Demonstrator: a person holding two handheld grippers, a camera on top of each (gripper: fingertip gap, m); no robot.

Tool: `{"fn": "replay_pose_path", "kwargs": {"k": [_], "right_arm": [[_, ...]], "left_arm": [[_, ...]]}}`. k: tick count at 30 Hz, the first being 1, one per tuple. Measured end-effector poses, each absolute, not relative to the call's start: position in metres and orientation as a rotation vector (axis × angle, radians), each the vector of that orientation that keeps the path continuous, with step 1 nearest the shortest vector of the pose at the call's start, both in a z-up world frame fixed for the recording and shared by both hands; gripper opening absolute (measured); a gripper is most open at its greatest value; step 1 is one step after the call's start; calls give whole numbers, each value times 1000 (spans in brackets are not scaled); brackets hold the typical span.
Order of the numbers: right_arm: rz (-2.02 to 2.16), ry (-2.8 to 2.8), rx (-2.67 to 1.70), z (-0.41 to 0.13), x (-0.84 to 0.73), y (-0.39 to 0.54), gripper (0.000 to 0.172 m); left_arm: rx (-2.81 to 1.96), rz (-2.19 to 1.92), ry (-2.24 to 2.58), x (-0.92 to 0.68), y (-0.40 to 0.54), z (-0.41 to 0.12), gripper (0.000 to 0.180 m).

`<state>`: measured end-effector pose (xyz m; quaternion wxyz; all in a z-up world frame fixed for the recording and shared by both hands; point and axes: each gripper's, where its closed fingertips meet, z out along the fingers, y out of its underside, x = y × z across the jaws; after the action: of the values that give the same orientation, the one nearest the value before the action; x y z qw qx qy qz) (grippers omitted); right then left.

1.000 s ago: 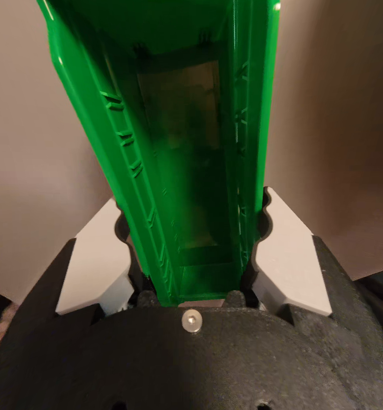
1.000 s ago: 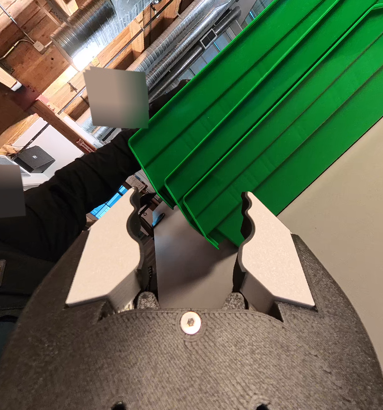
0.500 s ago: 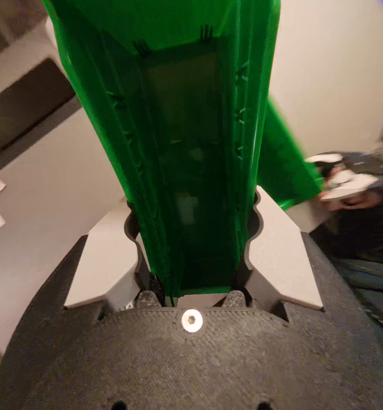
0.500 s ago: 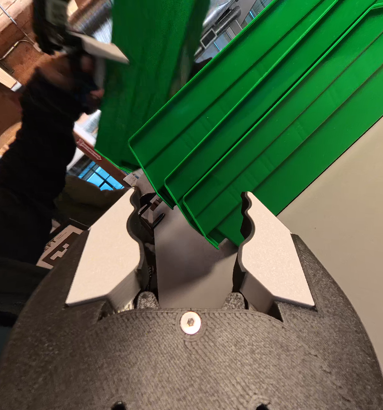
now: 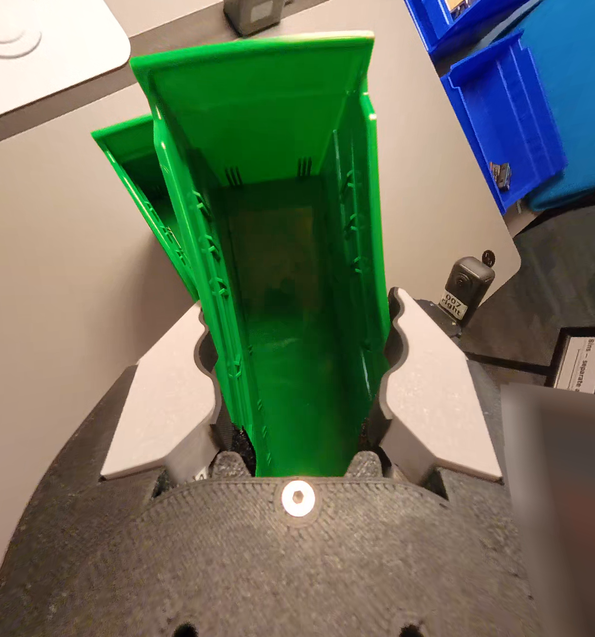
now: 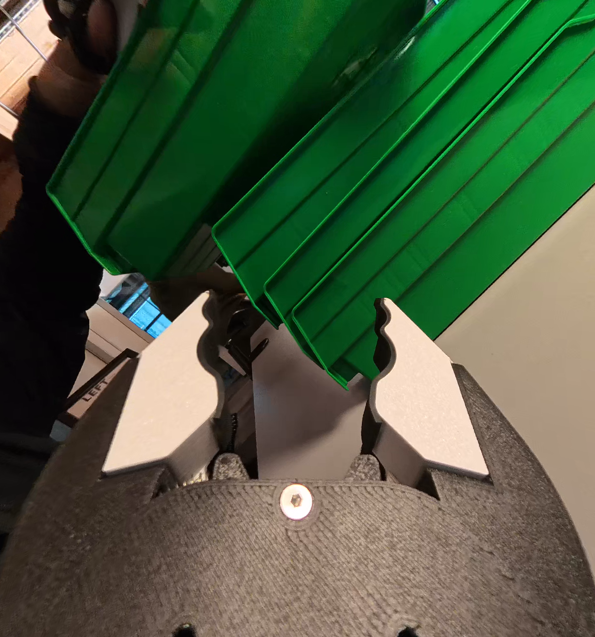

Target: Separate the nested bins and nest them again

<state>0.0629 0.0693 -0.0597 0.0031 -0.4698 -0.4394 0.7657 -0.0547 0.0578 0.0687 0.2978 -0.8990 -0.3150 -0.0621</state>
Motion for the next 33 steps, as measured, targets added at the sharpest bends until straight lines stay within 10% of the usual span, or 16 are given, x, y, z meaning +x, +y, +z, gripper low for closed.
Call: {"fn": "replay_pose_path", "kwargs": {"k": [33], "right_arm": [[2401, -1334, -1498, -60, 64, 84, 92]], "left_arm": [[-2424, 165, -931, -96, 95, 22, 127]]}}
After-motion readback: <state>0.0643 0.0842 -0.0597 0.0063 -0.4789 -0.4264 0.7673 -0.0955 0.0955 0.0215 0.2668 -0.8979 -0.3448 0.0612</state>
